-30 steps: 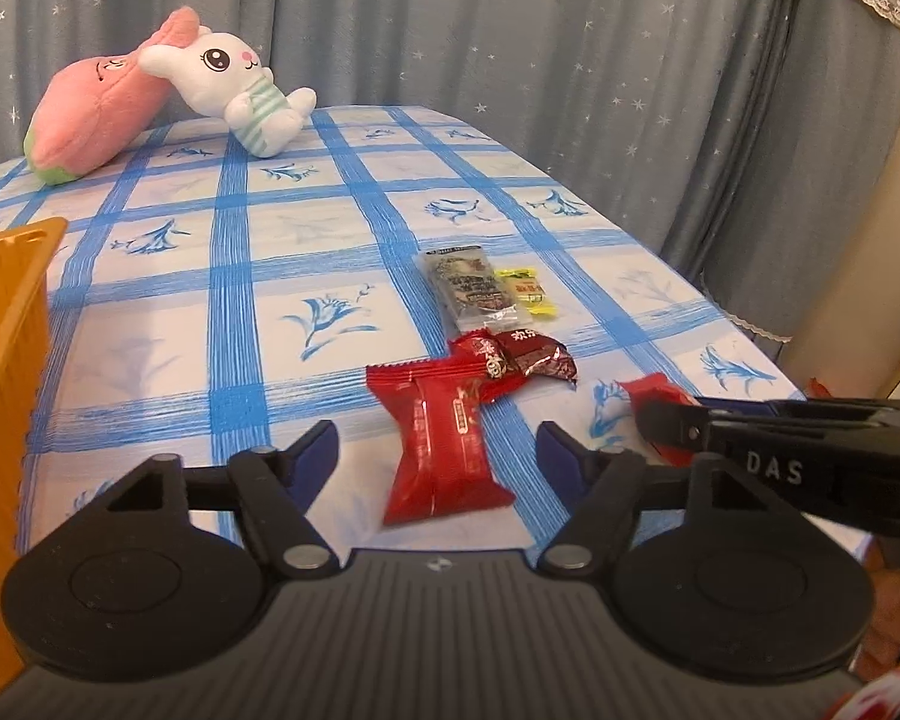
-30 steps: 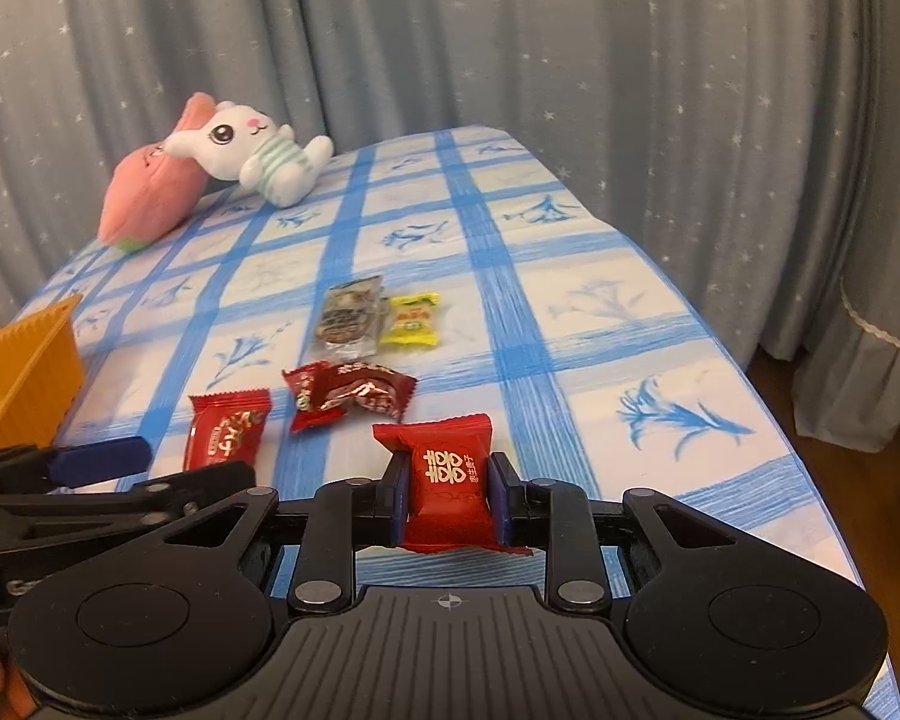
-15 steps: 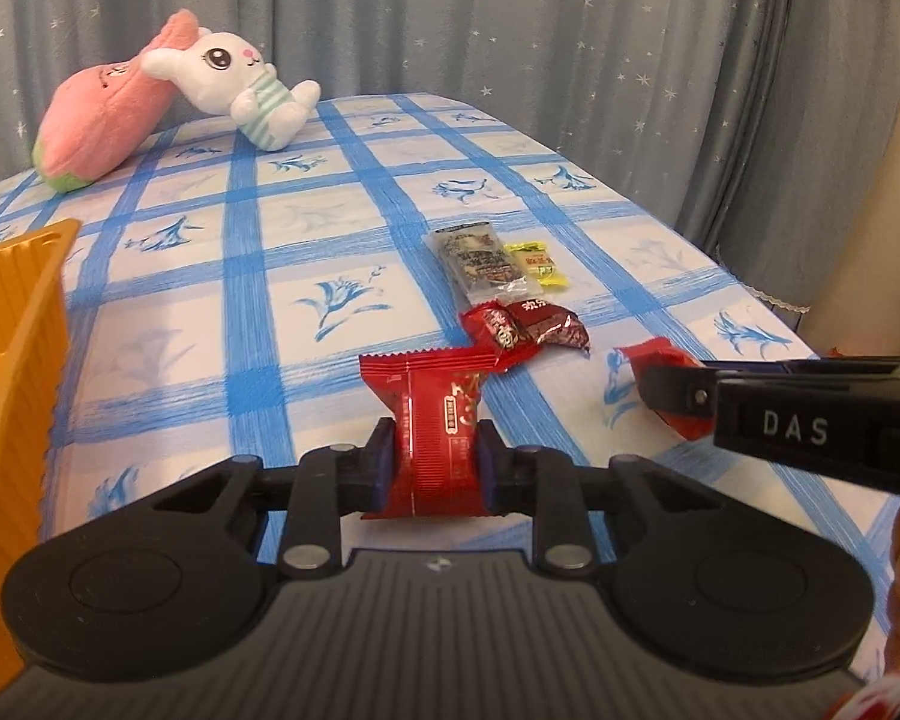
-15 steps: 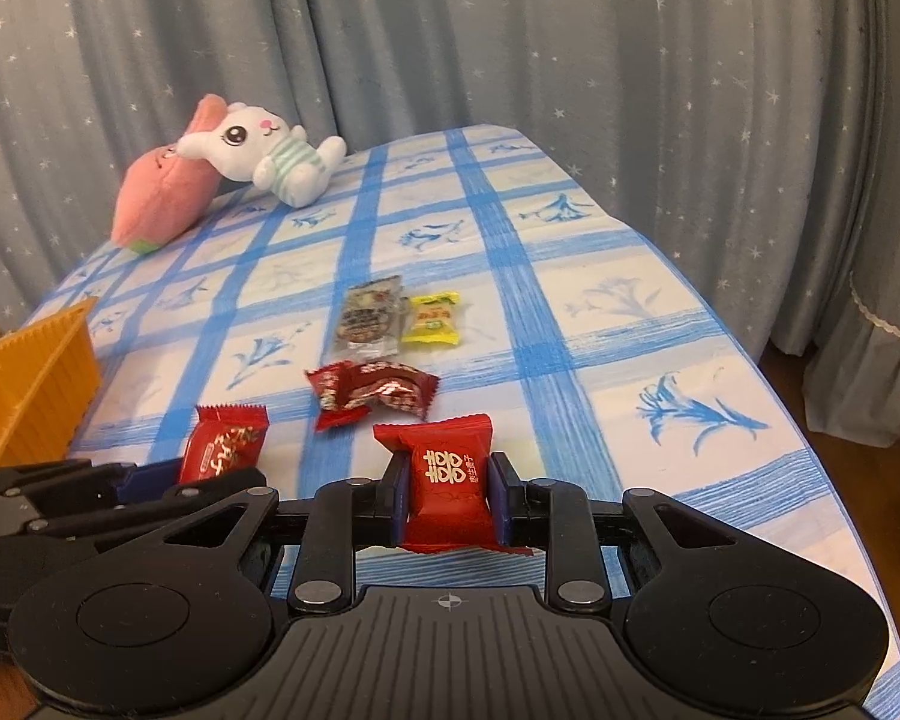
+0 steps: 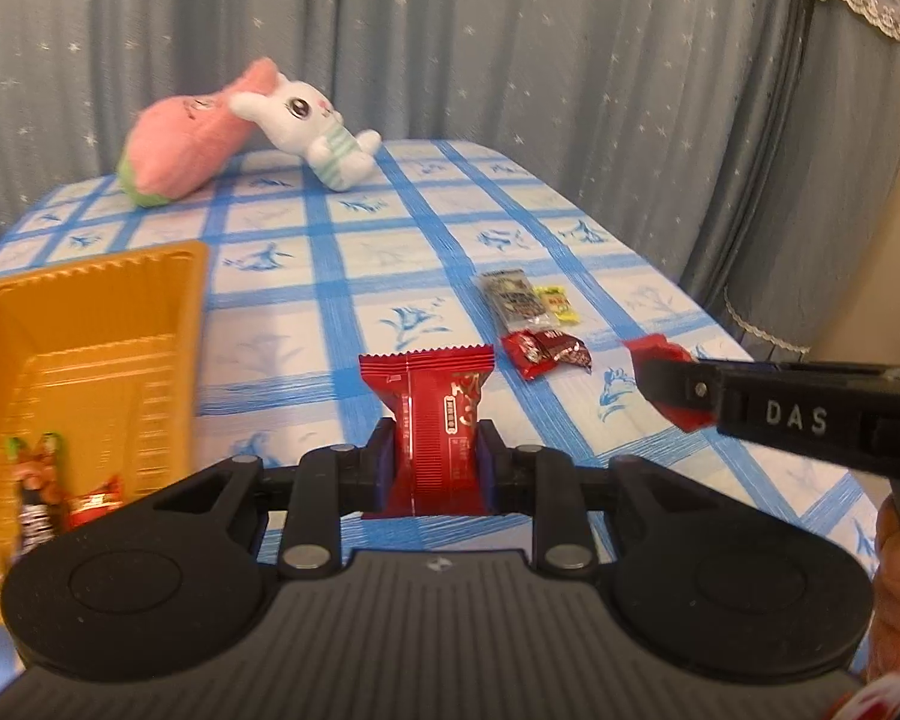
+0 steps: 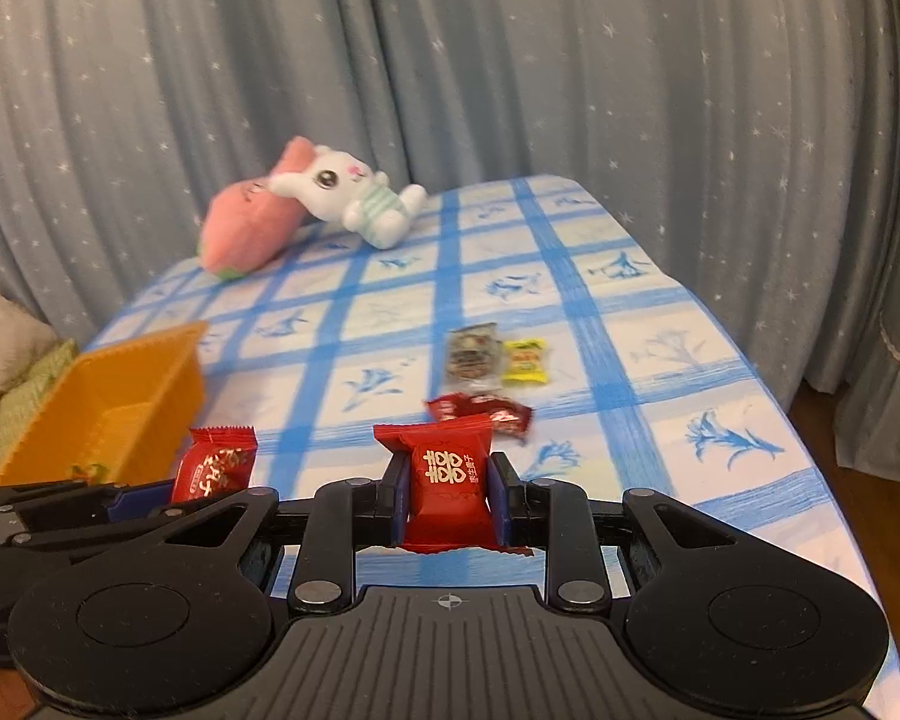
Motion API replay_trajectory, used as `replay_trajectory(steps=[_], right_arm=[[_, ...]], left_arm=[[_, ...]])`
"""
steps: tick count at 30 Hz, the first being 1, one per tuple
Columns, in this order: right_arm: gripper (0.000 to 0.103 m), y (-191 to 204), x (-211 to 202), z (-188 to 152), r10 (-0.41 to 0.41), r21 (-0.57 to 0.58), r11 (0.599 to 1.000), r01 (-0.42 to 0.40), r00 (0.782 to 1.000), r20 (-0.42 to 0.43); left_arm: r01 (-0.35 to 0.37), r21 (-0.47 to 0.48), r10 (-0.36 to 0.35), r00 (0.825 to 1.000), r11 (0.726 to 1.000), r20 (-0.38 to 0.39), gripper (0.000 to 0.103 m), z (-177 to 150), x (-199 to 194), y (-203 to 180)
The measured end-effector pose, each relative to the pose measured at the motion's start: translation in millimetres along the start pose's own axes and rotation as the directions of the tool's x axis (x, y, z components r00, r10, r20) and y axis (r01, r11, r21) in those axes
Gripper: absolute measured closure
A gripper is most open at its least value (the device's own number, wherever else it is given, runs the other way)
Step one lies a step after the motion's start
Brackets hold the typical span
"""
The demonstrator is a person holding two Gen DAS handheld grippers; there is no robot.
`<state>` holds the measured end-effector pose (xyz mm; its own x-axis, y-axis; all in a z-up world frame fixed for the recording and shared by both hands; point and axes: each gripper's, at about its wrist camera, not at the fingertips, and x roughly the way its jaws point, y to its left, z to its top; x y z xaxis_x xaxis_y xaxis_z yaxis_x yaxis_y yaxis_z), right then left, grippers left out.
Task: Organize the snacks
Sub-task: 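Carry the red packet with the right gripper while the left gripper grasps a red candy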
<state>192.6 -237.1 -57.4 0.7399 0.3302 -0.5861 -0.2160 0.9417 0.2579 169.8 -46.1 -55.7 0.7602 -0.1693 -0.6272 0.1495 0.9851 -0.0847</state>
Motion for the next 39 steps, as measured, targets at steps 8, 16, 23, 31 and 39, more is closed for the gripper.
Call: replay_trajectory(steps=[8, 16, 23, 31, 39], right_arm=[[0.076, 43, -29, -1, 0.074, -0.032, 0.997, -0.073, 0.997, 0.022], [0.076, 98, -27, 2, 0.161, -0.102, 0.982, -0.159, 0.987, 0.018], [0.076, 137, -13, -1, 0.220, -0.144, 0.965, -0.219, 0.975, -0.012], [0.076, 168, -2, -5, 0.260, -0.181, 0.948, -0.263, 0.965, -0.038], [0.076, 195, 12, 1, 0.293, -0.213, 0.931, -0.295, 0.955, -0.044]], left_arm=[[-0.045, -0.040, 0.046, 0.999, 0.998, 0.028, 0.079, -3, -48, 25], [-0.115, -0.084, 0.117, 0.993, 0.990, 0.028, 0.079, -9, -81, 61], [-0.166, -0.122, 0.170, 0.985, 0.979, 0.024, 0.079, -13, -97, 96], [-0.188, -0.134, 0.192, 0.981, 0.973, 0.020, 0.079, -12, -107, 127], [-0.218, -0.127, 0.221, 0.975, 0.968, 0.009, 0.079, -8, -106, 161]])
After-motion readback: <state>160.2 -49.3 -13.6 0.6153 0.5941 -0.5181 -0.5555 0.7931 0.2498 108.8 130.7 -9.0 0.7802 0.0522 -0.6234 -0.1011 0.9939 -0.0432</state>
